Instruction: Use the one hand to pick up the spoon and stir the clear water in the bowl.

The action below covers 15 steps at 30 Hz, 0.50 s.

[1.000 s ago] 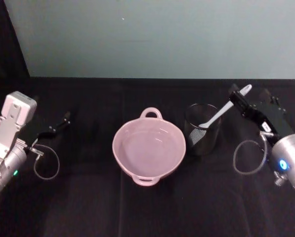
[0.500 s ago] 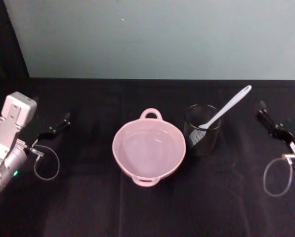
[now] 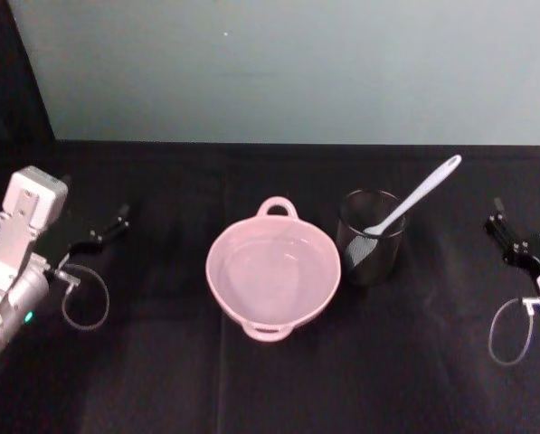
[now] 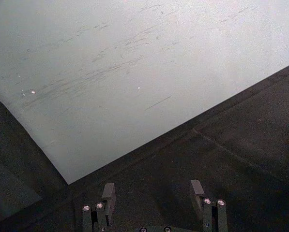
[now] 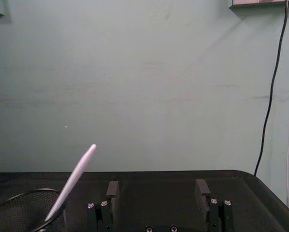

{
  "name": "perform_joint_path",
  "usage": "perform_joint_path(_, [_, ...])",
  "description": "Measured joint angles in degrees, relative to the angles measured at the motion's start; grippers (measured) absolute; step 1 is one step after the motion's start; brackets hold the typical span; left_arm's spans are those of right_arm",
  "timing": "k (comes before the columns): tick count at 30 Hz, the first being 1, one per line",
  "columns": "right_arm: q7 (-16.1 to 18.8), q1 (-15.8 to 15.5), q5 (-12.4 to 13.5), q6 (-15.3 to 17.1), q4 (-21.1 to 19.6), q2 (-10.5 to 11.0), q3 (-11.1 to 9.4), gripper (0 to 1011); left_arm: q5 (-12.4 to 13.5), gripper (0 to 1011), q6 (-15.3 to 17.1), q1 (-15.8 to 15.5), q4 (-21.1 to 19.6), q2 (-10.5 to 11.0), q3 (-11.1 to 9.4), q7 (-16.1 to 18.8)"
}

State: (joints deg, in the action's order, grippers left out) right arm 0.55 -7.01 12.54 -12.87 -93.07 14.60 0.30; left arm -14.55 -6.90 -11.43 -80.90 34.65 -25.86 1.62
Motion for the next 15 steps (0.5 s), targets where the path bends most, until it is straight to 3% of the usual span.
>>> perform_joint_path(8, [1.0, 1.8, -1.4, -1.7, 3.9, -1.1, -0.1, 1002, 0.0, 1011, 0.0, 0.0, 0.0, 0.0, 0.0, 0.0])
perform_joint_path(12, [1.9, 3.3, -2.6, -4.0, 7.5, -1.5, 0.0, 1002, 0.0, 1011, 0.0, 0.0, 0.0, 0.0, 0.0, 0.0])
perform_joint_path(15, [2.0, 3.2, -2.6, -4.2, 7.4, -1.5, 0.0, 1002, 0.0, 1011, 0.0, 0.0, 0.0, 0.0, 0.0, 0.0])
